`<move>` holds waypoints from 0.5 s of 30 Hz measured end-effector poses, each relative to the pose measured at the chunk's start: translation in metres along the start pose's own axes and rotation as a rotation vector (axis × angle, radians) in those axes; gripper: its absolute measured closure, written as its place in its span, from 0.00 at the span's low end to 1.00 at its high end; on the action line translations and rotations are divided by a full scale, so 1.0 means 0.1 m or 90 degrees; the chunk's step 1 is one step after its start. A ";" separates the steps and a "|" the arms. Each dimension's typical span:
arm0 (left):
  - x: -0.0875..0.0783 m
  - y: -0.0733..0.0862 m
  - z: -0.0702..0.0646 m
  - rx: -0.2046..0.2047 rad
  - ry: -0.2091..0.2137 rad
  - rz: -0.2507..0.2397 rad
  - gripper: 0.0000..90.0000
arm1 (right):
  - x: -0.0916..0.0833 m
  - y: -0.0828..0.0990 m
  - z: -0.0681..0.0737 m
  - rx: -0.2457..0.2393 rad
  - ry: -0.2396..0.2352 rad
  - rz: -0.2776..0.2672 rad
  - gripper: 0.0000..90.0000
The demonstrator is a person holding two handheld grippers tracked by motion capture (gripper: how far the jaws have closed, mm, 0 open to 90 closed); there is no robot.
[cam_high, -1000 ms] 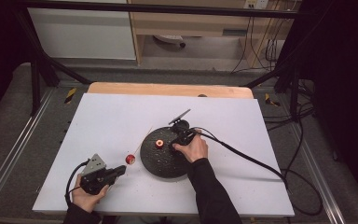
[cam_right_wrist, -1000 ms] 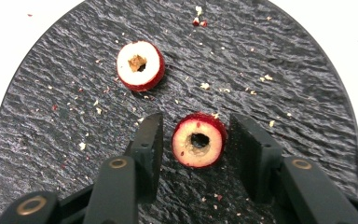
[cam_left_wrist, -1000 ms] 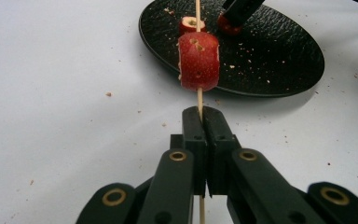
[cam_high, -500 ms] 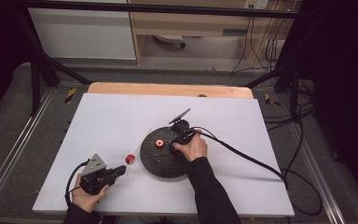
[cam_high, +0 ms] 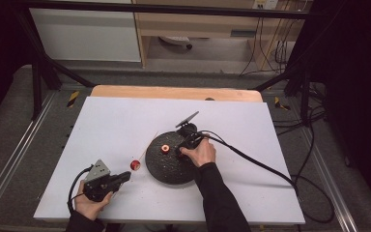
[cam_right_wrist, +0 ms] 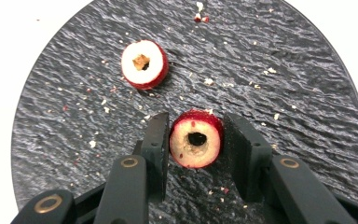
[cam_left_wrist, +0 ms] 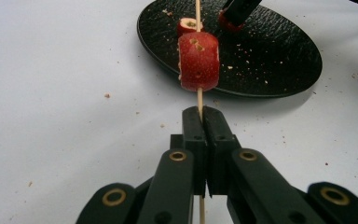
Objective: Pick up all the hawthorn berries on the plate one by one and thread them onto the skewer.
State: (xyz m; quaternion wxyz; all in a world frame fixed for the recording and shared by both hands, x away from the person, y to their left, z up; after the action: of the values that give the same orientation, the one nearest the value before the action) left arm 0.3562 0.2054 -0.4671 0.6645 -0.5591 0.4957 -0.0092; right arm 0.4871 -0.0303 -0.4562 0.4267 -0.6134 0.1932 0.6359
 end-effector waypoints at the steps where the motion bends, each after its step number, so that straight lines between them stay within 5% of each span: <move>1: 0.00 0.00 0.00 0.000 0.000 0.000 0.99 | -0.01 0.00 0.00 0.002 -0.002 0.000 0.70; 15: 0.00 0.00 -0.02 0.003 0.001 0.001 0.99 | -0.25 0.04 0.08 -0.004 -0.032 -0.044 0.70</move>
State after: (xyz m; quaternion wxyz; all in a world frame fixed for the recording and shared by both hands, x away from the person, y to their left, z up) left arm 0.3550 0.2042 -0.4669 0.6657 -0.5571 0.4963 -0.0106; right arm 0.4761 -0.0337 -0.4320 0.4513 -0.6050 0.1596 0.6363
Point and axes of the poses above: each handheld gripper's, and its own axes: x roughly forward along the jaws, y roughly out of its underside, z roughly to its left, the point moved 6 cm from there along x, roughly forward along the jaws, and after that the axes turned 9 degrees about z, right-handed, at the moved point
